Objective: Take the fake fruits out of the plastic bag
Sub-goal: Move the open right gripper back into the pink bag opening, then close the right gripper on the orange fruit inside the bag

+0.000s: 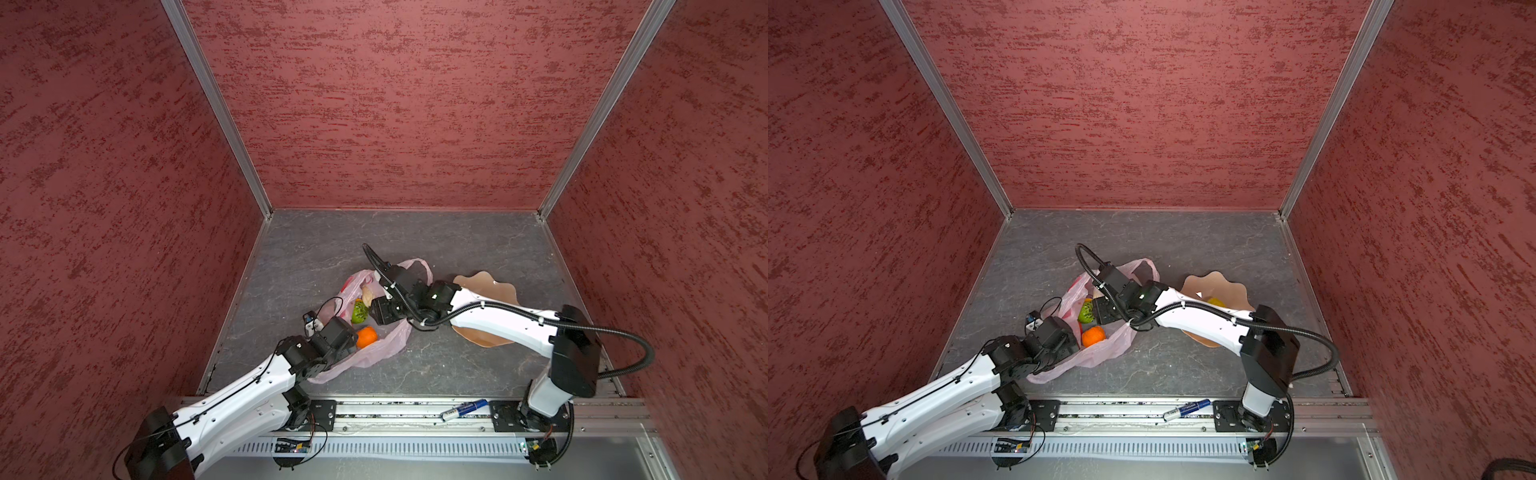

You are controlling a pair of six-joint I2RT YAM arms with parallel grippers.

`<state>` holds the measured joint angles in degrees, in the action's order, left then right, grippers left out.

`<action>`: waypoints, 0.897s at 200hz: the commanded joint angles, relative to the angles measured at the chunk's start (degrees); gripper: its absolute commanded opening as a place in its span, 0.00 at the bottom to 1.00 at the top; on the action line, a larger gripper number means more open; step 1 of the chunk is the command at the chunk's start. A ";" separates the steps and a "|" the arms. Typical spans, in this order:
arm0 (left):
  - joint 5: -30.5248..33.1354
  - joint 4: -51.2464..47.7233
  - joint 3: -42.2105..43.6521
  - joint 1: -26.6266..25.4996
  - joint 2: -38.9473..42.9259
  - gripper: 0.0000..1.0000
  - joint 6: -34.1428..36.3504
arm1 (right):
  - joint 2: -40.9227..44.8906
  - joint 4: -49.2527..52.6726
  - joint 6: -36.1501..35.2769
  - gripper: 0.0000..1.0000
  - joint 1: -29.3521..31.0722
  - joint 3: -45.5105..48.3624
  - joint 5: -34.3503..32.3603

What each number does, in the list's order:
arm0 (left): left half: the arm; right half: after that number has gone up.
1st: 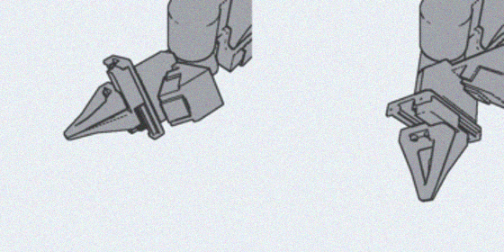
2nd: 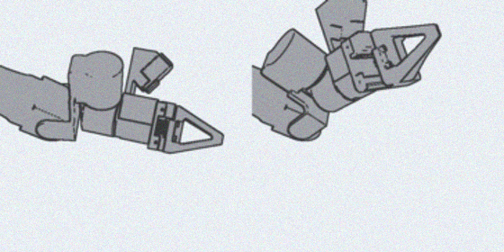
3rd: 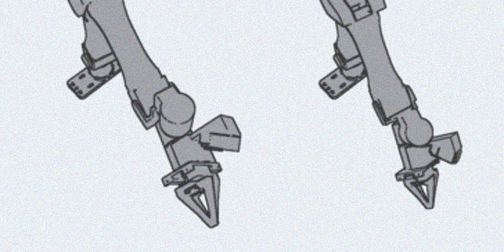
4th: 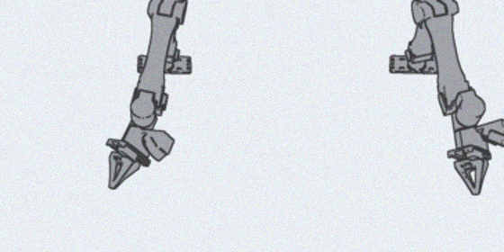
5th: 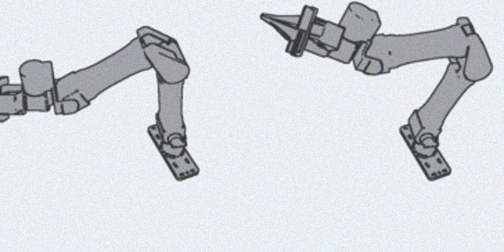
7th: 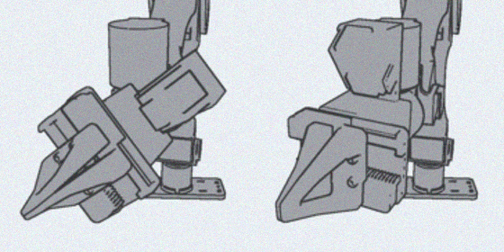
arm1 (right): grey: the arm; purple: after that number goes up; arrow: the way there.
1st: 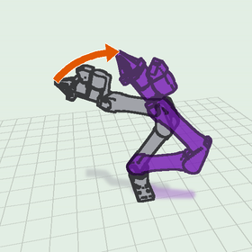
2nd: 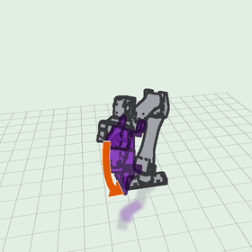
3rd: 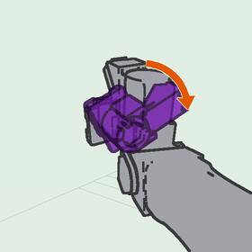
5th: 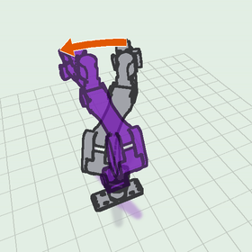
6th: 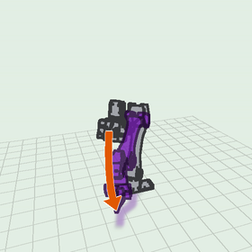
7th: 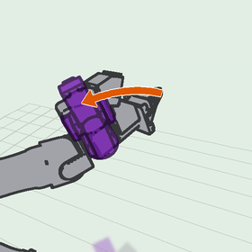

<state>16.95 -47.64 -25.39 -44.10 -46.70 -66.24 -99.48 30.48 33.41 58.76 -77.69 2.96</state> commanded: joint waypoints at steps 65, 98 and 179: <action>1.95 0.53 1.39 -1.55 1.12 0.99 -3.14 | -10.39 2.16 -2.99 0.75 0.06 -4.73 3.11; 1.95 0.00 1.61 -1.78 1.52 0.99 -3.53 | -13.38 1.61 -3.48 0.77 0.05 -6.46 3.69; 2.30 -1.09 2.18 -2.08 2.86 0.99 -4.33 | -17.05 1.14 -2.98 0.77 0.04 -7.75 6.04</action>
<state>18.15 -47.79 -24.08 -45.93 -44.53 -69.45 -114.69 30.37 30.85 58.78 -84.99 8.21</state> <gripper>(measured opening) 0.987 0.770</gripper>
